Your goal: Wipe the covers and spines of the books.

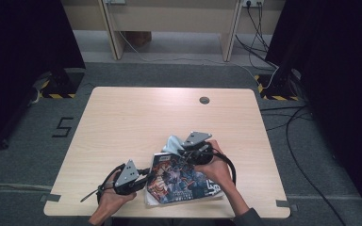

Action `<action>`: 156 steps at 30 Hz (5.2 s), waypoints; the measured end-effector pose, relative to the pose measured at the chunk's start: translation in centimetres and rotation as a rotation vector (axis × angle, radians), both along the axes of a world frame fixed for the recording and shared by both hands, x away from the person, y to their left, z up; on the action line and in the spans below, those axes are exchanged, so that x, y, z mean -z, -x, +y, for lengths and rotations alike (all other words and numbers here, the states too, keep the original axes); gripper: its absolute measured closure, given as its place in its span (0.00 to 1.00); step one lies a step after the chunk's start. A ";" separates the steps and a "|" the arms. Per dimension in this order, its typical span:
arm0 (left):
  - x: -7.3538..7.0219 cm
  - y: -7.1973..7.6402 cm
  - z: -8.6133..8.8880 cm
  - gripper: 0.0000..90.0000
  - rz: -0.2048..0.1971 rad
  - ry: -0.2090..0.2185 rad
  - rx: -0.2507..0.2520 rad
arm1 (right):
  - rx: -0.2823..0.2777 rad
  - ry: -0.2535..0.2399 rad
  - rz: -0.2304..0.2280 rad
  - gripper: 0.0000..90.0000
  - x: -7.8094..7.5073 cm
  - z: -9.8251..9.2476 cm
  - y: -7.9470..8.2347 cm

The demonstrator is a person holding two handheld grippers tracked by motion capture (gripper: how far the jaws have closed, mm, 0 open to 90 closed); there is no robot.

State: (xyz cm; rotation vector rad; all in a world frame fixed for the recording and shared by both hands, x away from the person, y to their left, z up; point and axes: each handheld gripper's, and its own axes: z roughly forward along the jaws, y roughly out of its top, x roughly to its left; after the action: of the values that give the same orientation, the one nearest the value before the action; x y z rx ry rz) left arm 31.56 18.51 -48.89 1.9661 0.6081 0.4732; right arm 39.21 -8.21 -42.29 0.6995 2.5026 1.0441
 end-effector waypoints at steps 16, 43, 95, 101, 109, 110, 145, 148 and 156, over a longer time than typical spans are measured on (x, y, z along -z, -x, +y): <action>0.0 -0.1 -0.2 0.88 -0.015 -0.006 0.003 | -0.064 -0.031 -0.028 0.88 -1.3 2.0 1.5; -0.1 0.0 -0.3 0.87 -0.027 -0.018 0.007 | -0.062 -0.033 -0.005 0.88 -1.2 1.4 0.6; -0.3 0.2 -0.4 0.86 -0.040 -0.018 0.017 | 0.269 0.114 0.155 0.88 5.3 -9.6 -5.6; -0.4 0.2 -0.4 0.86 -0.044 -0.019 0.017 | 0.283 0.114 0.164 0.89 5.7 -10.0 -5.7; -0.3 0.2 -0.4 0.86 -0.040 -0.017 0.015 | 0.214 0.104 0.139 0.89 4.8 -8.8 -5.2; -0.3 0.2 -0.4 0.86 -0.040 -0.018 0.016 | 0.203 0.101 0.137 0.89 4.6 -8.5 -5.0; -0.4 0.2 -0.4 0.86 -0.045 -0.019 0.021 | 0.257 0.135 0.153 0.89 5.5 -9.5 -6.0; -0.4 0.2 -0.4 0.86 -0.046 -0.020 0.019 | 0.252 0.115 0.160 0.89 5.3 -9.3 -5.8; -0.3 0.2 -0.4 0.86 -0.046 -0.019 0.018 | 0.147 0.086 0.128 0.89 3.5 -6.8 -4.5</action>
State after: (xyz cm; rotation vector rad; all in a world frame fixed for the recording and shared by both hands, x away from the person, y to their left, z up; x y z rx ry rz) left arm 31.36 18.11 -48.54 1.9715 0.5583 0.5130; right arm 43.74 -15.04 -45.81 0.9350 2.5400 0.8595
